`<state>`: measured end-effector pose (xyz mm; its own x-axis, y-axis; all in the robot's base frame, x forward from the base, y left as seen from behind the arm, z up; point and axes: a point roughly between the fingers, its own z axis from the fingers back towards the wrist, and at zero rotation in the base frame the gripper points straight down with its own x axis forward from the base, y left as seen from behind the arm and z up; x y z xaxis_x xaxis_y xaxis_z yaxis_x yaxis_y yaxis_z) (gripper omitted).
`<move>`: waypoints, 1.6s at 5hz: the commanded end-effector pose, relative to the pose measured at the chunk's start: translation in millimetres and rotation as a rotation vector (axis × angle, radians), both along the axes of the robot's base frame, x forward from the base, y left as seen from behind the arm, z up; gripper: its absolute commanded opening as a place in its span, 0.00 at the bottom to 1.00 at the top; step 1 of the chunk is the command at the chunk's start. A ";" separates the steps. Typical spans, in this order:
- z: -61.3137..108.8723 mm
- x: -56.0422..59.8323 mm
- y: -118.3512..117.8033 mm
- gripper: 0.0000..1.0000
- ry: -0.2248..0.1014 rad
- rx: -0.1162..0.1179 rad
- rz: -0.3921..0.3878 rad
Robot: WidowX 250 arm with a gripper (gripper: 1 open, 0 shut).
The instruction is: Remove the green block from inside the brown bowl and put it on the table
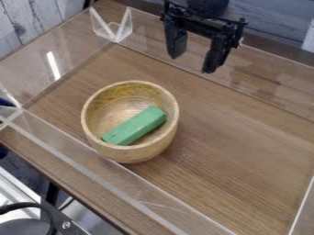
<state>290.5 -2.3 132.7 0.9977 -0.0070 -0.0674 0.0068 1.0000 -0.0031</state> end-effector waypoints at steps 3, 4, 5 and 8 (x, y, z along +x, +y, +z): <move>-19.9 -43.8 31.9 1.00 0.037 0.015 -0.082; -27.7 -58.3 50.9 1.00 0.041 0.016 -0.091; -38.1 -68.8 64.3 1.00 0.045 0.016 -0.096; -65.2 -72.8 68.1 1.00 0.042 0.006 -0.116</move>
<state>211.7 63.5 60.7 0.9826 -0.1203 -0.1414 0.1192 0.9927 -0.0161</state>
